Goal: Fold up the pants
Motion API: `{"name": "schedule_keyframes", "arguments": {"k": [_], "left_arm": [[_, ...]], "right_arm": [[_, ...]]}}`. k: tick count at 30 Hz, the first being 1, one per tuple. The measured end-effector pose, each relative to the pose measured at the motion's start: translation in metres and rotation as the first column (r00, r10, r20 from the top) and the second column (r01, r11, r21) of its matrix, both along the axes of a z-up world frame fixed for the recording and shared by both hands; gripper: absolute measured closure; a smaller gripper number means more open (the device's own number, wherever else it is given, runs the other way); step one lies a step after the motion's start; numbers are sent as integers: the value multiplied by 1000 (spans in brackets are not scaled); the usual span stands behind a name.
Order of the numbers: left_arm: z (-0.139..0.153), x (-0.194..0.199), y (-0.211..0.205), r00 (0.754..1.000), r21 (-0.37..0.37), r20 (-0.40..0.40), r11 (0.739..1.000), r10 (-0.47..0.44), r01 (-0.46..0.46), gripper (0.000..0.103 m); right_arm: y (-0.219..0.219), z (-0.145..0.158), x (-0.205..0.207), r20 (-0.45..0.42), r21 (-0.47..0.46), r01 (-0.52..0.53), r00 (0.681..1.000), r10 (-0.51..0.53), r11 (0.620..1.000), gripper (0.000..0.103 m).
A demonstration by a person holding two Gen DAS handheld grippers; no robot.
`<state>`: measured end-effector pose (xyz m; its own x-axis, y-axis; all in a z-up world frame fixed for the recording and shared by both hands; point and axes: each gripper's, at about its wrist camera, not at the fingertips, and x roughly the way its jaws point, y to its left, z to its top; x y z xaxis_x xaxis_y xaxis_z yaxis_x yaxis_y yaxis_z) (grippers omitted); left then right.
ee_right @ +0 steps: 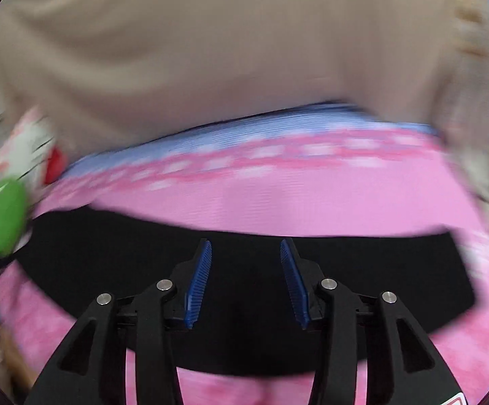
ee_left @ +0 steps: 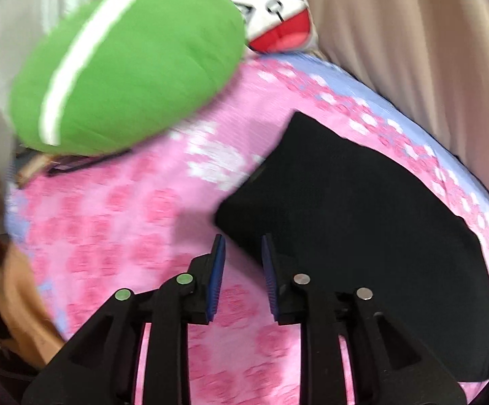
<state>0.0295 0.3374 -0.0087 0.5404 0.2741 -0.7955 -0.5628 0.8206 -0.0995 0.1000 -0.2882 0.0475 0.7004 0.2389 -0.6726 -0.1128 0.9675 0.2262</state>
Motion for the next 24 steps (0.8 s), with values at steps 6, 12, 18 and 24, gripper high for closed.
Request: {"name": "schedule_keyframes", "arguments": {"k": [6,12,18,24], "left_arm": [[27,-13,-23,985,-9,92,990,-143,144,69],[11,1,-64,962,33,73,965,-263,262,56],[-17,18,-76,952,31,33,952,-305,304,55],[-33,30,-78,960,47,-8,959,-281,281,54]], "right_arm": [[189,-17,125,-91,106,-348,929,358,931,60],[283,-63,197,-265,79,-404,873,410,912,50],[325,-67,201,-235,-60,-441,878,417,895,98],[305,-62,221,-176,-71,-305,941,289,950,103]]}}
